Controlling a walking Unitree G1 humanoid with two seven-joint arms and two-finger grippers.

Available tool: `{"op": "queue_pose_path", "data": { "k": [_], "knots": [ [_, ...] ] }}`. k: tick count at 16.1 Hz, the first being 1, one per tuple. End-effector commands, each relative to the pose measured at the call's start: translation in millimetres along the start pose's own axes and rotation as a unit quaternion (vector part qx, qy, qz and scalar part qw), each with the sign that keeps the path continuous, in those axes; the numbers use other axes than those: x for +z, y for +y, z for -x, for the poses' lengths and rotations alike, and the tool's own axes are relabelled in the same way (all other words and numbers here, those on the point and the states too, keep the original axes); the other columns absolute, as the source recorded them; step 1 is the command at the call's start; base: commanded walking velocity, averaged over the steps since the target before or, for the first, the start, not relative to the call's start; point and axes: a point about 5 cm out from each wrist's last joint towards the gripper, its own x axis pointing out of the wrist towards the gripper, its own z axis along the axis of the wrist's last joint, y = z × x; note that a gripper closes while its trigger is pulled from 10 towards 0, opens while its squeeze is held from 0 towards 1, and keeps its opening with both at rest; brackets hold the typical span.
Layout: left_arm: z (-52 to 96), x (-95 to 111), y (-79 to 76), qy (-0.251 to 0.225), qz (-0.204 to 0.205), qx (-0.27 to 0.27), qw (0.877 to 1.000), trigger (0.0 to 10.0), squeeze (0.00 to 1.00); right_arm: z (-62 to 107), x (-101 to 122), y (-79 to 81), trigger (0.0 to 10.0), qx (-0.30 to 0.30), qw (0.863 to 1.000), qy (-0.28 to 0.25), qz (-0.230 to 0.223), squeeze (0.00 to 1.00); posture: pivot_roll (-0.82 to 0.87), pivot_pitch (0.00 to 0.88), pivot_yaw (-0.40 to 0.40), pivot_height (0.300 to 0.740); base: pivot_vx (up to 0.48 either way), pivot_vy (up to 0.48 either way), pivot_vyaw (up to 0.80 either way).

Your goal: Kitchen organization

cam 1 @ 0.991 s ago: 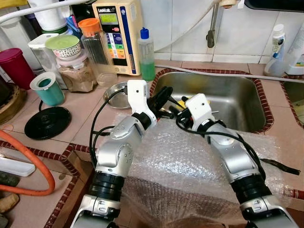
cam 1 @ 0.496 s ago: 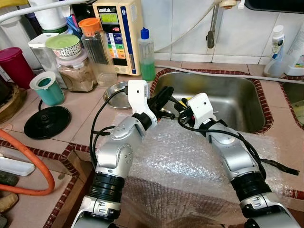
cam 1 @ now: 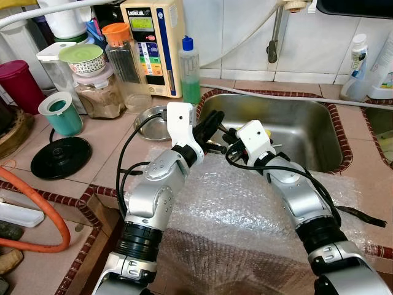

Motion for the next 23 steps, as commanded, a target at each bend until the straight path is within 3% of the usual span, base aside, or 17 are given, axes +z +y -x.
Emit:
{"op": "queue_pose_path", "data": {
  "k": [1,5,6,8,11,14,15,16,18,21,22,23],
  "knots": [
    [5.9,-6.7,10.2,0.013,0.001,0.021,1.000,10.0,1.00,3.2,4.8,-27.2,0.0,-0.052,0.999,-0.003,-0.006,0.00,-0.04,0.000,0.087,0.740,0.000,0.000,0.00],
    [12.2,-10.0,15.6,0.023,-0.009,0.025,0.999,10.0,1.00,1.0,-0.6,-34.5,0.0,-0.054,0.998,0.010,0.040,0.00,-0.03,0.000,0.093,0.740,0.000,0.000,0.00],
    [14.8,-10.8,14.1,0.031,-0.028,0.003,0.999,10.0,1.00,1.4,-5.3,-39.8,0.0,-0.065,0.997,0.020,0.041,0.00,-0.03,0.000,0.088,0.740,0.000,0.000,0.00],
    [18.1,-12.6,16.6,0.033,-0.026,0.002,0.999,10.0,1.00,3.3,-9.3,-51.6,0.0,-0.088,0.994,0.033,0.057,0.00,-0.02,0.000,0.078,0.740,0.000,0.000,0.00],
    [21.0,-17.4,26.5,0.037,-0.026,0.035,0.998,10.0,1.00,6.1,-12.9,-64.0,0.0,-0.107,0.988,0.052,0.096,0.00,-0.03,0.000,0.062,0.740,0.000,0.000,0.00],
    [28.9,-31.1,34.7,0.081,-0.026,0.048,0.995,10.0,1.00,12.1,-26.9,-69.6,0.0,-0.102,0.982,0.095,0.127,0.00,-0.03,0.000,0.061,0.740,0.000,0.000,0.00],
    [30.4,-33.4,36.4,0.093,-0.031,0.050,0.994,10.0,1.00,13.8,-30.1,-70.9,0.0,-0.102,0.981,0.104,0.125,0.00,-0.02,0.000,0.061,0.740,0.000,0.000,0.00],
    [32.0,-37.4,40.6,0.113,-0.044,0.059,0.991,10.0,1.00,15.3,-33.6,-72.6,0.0,-0.114,0.983,0.109,0.092,0.00,-0.02,0.000,0.058,0.740,0.000,0.000,0.00],
    [31.5,-37.2,45.1,0.113,-0.045,0.078,0.989,10.0,1.00,15.8,-37.8,-70.3,0.0,-0.117,0.984,0.114,0.076,0.00,-0.02,0.000,0.059,0.740,0.000,0.000,0.00],
    [31.5,-35.2,44.9,0.112,-0.045,0.080,0.989,10.0,1.00,16.2,-43.6,-65.9,0.0,-0.110,0.982,0.128,0.081,0.00,-0.02,0.000,0.068,0.740,0.000,0.000,0.00],
    [32.8,-36.6,44.3,0.115,-0.046,0.080,0.989,10.0,1.00,17.5,-48.0,-64.6,1.3,-0.107,0.983,0.136,0.054,0.00,-0.02,0.000,0.074,0.740,0.000,0.000,0.00],
    [33.4,-38.0,43.5,0.119,-0.048,0.079,0.989,10.0,1.00,18.8,-53.3,-62.0,7.6,-0.101,0.983,0.149,0.025,0.00,-0.02,0.000,0.082,0.740,0.000,0.000,0.00]
  ]
}}
